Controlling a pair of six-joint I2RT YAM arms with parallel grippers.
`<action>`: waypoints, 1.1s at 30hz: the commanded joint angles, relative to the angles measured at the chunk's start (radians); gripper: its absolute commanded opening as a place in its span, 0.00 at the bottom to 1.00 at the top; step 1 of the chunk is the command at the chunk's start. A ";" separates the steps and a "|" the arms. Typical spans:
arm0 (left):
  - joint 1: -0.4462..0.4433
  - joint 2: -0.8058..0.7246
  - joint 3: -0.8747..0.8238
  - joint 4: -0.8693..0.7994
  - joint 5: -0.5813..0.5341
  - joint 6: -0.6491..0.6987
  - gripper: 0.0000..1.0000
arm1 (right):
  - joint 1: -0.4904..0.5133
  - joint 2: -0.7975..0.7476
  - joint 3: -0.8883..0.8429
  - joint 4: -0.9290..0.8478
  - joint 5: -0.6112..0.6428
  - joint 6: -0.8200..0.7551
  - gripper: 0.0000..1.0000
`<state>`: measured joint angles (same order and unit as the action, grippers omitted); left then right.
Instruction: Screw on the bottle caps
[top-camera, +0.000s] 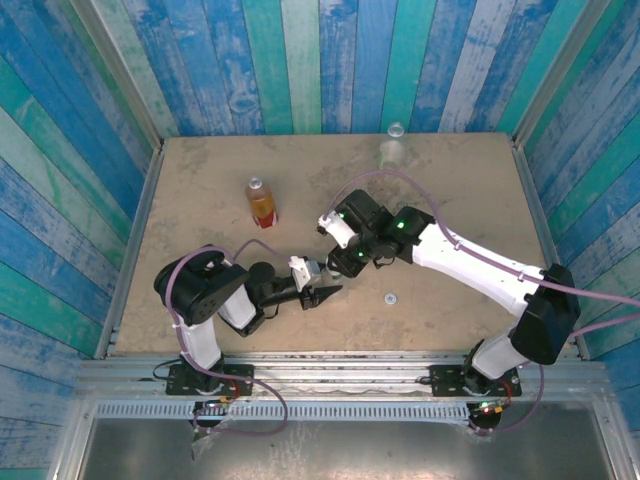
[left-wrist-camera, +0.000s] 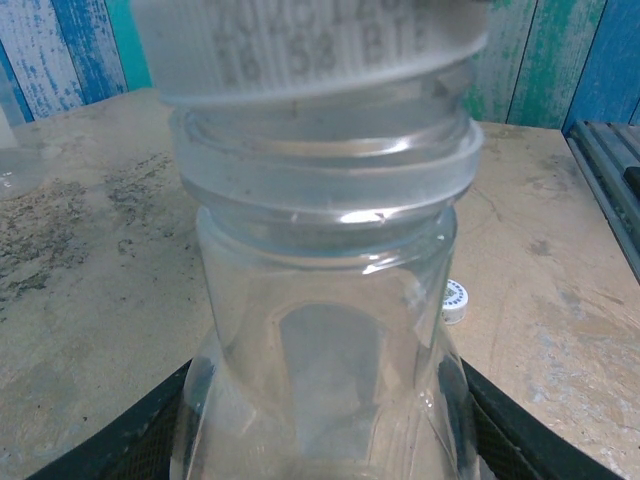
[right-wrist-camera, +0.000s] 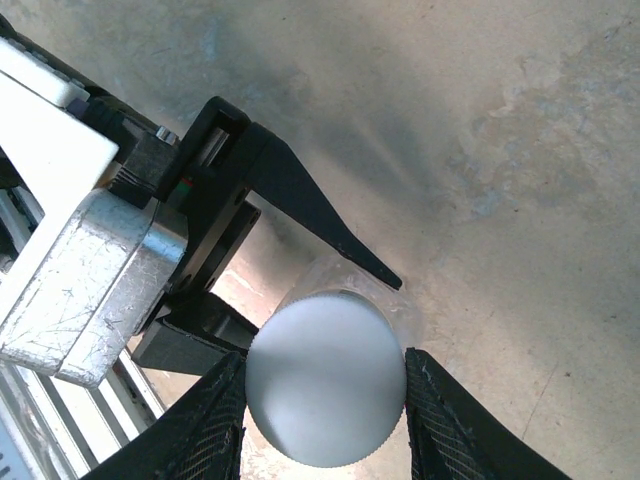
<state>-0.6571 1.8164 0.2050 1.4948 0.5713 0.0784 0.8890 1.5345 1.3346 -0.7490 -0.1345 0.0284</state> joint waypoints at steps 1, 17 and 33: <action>0.001 0.032 0.012 -0.017 0.011 0.013 0.54 | 0.021 0.015 0.011 -0.050 0.012 -0.030 0.43; 0.000 0.038 0.018 -0.020 0.010 -0.002 0.54 | 0.034 -0.089 -0.142 0.091 0.064 -0.027 0.41; 0.001 0.035 0.022 -0.032 0.014 -0.001 0.54 | 0.034 -0.146 -0.168 0.170 0.122 0.012 0.69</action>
<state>-0.6563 1.8202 0.2188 1.4849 0.5816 0.0742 0.9157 1.4254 1.1568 -0.5797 -0.0502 0.0326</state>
